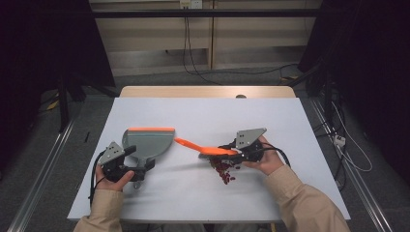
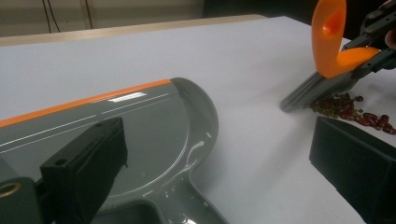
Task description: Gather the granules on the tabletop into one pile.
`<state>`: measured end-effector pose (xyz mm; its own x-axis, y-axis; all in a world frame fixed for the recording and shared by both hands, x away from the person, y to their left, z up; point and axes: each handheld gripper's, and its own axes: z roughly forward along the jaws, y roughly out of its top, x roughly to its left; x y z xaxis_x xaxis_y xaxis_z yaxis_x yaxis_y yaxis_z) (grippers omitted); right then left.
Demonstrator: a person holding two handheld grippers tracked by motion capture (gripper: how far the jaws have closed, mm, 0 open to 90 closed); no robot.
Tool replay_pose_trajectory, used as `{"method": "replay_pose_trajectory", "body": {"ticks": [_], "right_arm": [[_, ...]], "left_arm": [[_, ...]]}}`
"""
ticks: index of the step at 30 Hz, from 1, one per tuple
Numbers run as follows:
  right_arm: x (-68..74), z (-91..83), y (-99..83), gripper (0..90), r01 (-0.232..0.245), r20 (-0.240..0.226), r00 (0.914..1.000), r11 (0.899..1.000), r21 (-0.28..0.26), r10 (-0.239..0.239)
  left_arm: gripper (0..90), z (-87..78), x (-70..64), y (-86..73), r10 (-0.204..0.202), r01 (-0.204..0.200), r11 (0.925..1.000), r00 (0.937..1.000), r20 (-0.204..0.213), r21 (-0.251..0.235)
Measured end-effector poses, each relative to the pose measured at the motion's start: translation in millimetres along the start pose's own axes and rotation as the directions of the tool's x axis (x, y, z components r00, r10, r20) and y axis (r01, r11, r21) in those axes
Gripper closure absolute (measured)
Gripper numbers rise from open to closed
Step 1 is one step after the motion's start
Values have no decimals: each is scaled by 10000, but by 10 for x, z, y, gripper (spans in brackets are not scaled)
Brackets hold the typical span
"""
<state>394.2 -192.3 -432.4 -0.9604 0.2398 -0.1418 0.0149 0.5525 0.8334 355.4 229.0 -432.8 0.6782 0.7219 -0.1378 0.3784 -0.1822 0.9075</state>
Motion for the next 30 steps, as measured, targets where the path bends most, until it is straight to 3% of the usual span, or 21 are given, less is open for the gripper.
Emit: {"method": "replay_pose_trajectory", "body": {"ticks": [8, 14, 18, 20, 22, 27, 29, 30], "right_arm": [[84, -23, 12, 715, 121, -20, 9999, 9999, -55, -121], [84, -61, 21, 714, -614, 419, 9971, 9963, -598, 639], [80, -126, 55, 714, -1373, 958, 9845, 9856, -986, 1468], [100, -162, 63, 714, -1908, 1408, 9687, 9762, -1034, 2043], [141, -196, 59, 714, -2398, 1940, 9461, 9636, -1180, 2592], [245, -257, 0, 714, -3716, 3043, 8630, 9148, -1582, 4032], [275, -278, -26, 714, -3919, 3228, 8453, 9047, -1669, 4257], [298, -291, -34, 714, -4031, 3389, 8324, 8988, -1725, 4384]], "left_arm": [[40, 1, -5, 2, 30, -30, 10000, 10000, 1, -11], [40, 2, -13, 5, 25, -25, 10000, 10000, -3, -25], [40, 2, -14, 5, 11, -11, 10000, 10000, 7, -34], [40, -1, -14, 6, 27, -27, 10000, 10000, 27, -43], [41, -7, -13, 7, -10, 10, 10000, 10000, 31, -62], [41, -9, -12, 11, -8, 9, 9999, 9999, 123, -140], [41, -6, -18, 14, -10, 12, 9999, 9999, 158, -152], [41, -6, -20, 16, -4, 6, 9999, 9999, 165, -154]]}}
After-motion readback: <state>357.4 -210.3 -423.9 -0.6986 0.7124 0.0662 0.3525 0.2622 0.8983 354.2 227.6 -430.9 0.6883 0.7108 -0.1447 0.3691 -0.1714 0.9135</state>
